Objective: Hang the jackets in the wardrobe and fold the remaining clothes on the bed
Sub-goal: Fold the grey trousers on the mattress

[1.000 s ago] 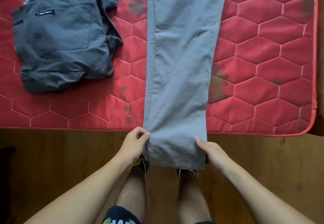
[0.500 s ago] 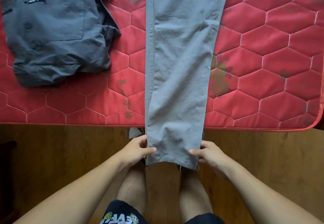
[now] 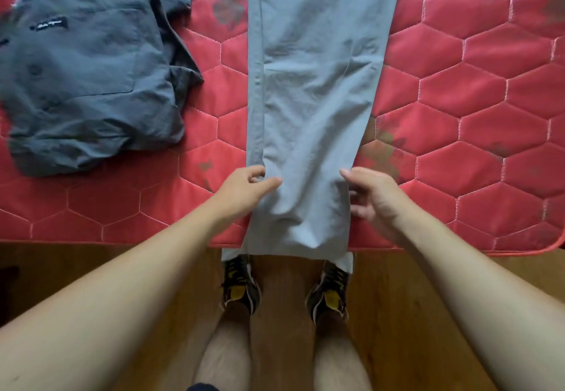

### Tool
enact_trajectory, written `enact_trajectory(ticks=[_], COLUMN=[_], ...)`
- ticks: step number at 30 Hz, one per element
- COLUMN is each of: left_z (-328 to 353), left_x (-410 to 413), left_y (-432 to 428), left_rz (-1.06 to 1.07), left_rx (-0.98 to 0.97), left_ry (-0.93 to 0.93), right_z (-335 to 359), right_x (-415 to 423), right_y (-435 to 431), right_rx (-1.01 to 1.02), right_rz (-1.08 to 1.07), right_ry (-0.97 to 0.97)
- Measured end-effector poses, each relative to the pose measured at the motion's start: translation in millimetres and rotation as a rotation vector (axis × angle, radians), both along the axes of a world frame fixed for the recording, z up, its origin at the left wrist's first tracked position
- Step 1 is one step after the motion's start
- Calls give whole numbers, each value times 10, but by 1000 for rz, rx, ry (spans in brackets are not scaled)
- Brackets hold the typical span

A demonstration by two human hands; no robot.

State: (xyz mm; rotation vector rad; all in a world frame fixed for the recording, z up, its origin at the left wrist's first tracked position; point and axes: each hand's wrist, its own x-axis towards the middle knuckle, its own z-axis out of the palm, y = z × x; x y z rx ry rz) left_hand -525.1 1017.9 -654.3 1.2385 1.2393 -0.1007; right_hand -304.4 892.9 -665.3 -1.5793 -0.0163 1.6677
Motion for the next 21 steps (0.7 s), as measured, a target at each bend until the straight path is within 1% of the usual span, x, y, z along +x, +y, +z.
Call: enact_trajectory(ticks=[3, 4, 7, 8, 11, 14, 17, 19, 21], left_z=[6, 31, 78, 86, 33, -83, -135, -78, -3], left_x=[-100, -191, -500, -566, -523, -228, -24, -58, -171], left_y=[-204, -344, -718, -771, -601, -201, -79, -244, -411], left_rz=[101, 123, 146, 118, 72, 139, 325, 294, 183], left_rx=[-179, -241, -368, -353, -188, -87, -171, -227, -238], left_ry=[9, 29, 58, 49, -8, -22, -62, -35, 23], right_z=[-37, -65, -88, -76, -40, -90, -82, -51, 3], right_x=[6, -34, -196, -233, -205, 24, 212, 207, 147], right_y=[-139, -254, -643, -721, -597, -139, 240, 264, 166], right_rx=[-96, -129, -191, -200, -149, -57, -23, -36, -80], right_rz=[118, 148, 204, 206, 180, 16, -42, -2, 44], right_ry=[181, 206, 181, 161, 74, 25, 17, 50, 80])
